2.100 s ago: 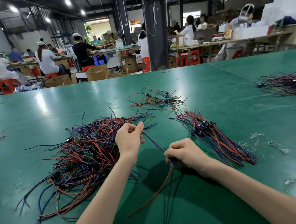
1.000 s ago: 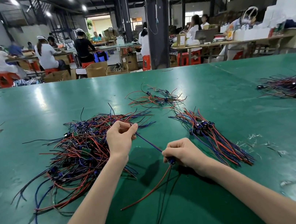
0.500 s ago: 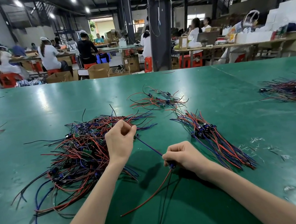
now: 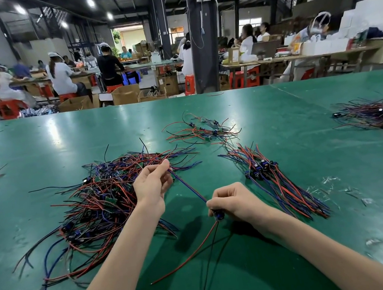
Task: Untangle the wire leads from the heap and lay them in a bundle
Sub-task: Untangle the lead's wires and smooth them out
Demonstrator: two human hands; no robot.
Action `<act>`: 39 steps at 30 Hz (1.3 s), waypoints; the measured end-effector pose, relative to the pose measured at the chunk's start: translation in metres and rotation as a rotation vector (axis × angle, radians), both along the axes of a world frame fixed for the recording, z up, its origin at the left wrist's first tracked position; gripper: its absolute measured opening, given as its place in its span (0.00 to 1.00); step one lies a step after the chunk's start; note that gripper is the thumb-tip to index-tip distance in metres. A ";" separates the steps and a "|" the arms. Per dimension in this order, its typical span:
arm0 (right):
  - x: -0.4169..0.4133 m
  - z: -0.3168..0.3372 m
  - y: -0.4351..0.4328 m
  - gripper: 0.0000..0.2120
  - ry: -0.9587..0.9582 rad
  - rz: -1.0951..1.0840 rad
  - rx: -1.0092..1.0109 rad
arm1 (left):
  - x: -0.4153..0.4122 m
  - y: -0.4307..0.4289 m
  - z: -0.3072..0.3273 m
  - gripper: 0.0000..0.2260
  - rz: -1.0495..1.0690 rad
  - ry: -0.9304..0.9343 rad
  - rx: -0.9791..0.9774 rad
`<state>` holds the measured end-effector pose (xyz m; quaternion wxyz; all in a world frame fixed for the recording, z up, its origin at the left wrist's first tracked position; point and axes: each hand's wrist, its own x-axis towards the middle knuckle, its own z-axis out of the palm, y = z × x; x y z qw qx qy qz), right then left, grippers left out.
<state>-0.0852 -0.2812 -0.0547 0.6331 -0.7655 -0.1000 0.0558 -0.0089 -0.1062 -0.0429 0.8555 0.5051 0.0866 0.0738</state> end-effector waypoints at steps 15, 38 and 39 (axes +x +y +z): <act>-0.016 0.007 0.010 0.12 0.147 0.185 -0.015 | -0.006 -0.013 -0.003 0.09 -0.062 -0.032 0.099; -0.007 0.009 0.005 0.13 0.028 -0.236 0.103 | -0.030 -0.039 -0.009 0.04 -0.587 -0.018 0.329; -0.007 0.010 0.005 0.14 0.028 -0.234 0.090 | -0.030 -0.040 -0.009 0.03 -0.557 -0.026 0.341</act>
